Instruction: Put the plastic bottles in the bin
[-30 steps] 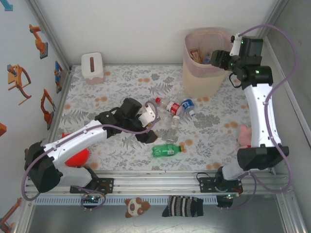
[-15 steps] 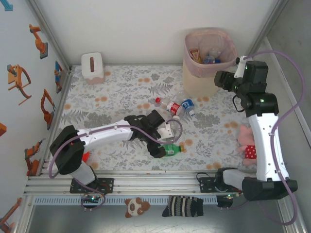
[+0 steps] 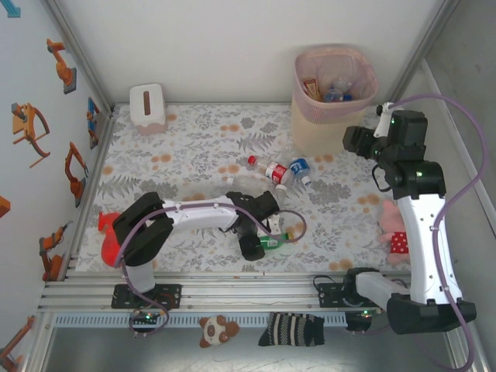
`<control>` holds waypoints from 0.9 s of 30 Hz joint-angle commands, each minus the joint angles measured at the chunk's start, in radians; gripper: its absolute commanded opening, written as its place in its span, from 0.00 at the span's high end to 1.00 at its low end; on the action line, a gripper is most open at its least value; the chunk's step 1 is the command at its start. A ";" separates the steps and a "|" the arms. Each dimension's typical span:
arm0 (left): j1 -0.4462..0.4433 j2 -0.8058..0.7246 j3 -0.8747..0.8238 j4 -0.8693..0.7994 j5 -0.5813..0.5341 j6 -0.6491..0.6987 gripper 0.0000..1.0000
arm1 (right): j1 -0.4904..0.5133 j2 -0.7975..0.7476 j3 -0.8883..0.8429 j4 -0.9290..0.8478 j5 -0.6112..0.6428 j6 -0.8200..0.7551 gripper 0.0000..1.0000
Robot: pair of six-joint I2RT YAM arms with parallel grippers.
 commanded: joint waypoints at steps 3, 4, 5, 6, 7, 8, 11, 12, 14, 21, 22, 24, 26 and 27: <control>-0.012 0.024 0.035 -0.056 -0.044 0.038 0.22 | -0.008 -0.021 -0.016 -0.013 0.012 -0.011 0.28; -0.014 0.026 0.037 -0.056 -0.044 0.040 0.23 | -0.008 -0.023 -0.016 -0.013 0.011 -0.012 0.28; -0.016 0.026 0.037 -0.056 -0.044 0.042 0.25 | -0.008 -0.023 -0.018 -0.012 0.011 -0.011 0.28; -0.018 0.026 0.037 -0.057 -0.043 0.045 0.27 | -0.008 -0.023 -0.018 -0.012 0.011 -0.011 0.28; -0.019 0.026 0.037 -0.059 -0.044 0.046 0.27 | -0.008 -0.023 -0.019 -0.012 0.011 -0.011 0.28; -0.019 0.025 0.037 -0.062 -0.045 0.049 0.28 | -0.008 -0.023 -0.019 -0.013 0.011 -0.009 0.28; -0.027 0.031 0.043 -0.081 -0.044 0.066 0.31 | -0.008 -0.023 -0.019 -0.010 0.011 -0.005 0.28; -0.030 0.029 0.043 -0.084 -0.046 0.069 0.32 | -0.008 -0.024 -0.019 -0.009 0.010 -0.005 0.28; -0.035 0.022 0.043 -0.086 -0.040 0.072 0.34 | -0.008 -0.025 -0.016 -0.009 0.008 -0.003 0.28; -0.036 -0.036 0.039 -0.080 -0.007 0.076 0.37 | -0.008 -0.037 -0.007 -0.014 0.013 -0.003 0.28; -0.037 -0.044 0.040 -0.078 -0.004 0.077 0.37 | -0.008 -0.039 -0.004 -0.017 0.012 -0.004 0.28; -0.037 -0.066 0.041 -0.074 0.004 0.076 0.38 | -0.008 -0.044 -0.001 -0.024 0.010 -0.001 0.28; -0.036 -0.089 0.042 -0.068 0.010 0.074 0.38 | -0.008 -0.050 0.002 -0.026 0.008 -0.001 0.28; -0.035 -0.100 0.041 -0.062 0.009 0.072 0.38 | -0.007 -0.053 0.004 -0.025 0.008 0.000 0.29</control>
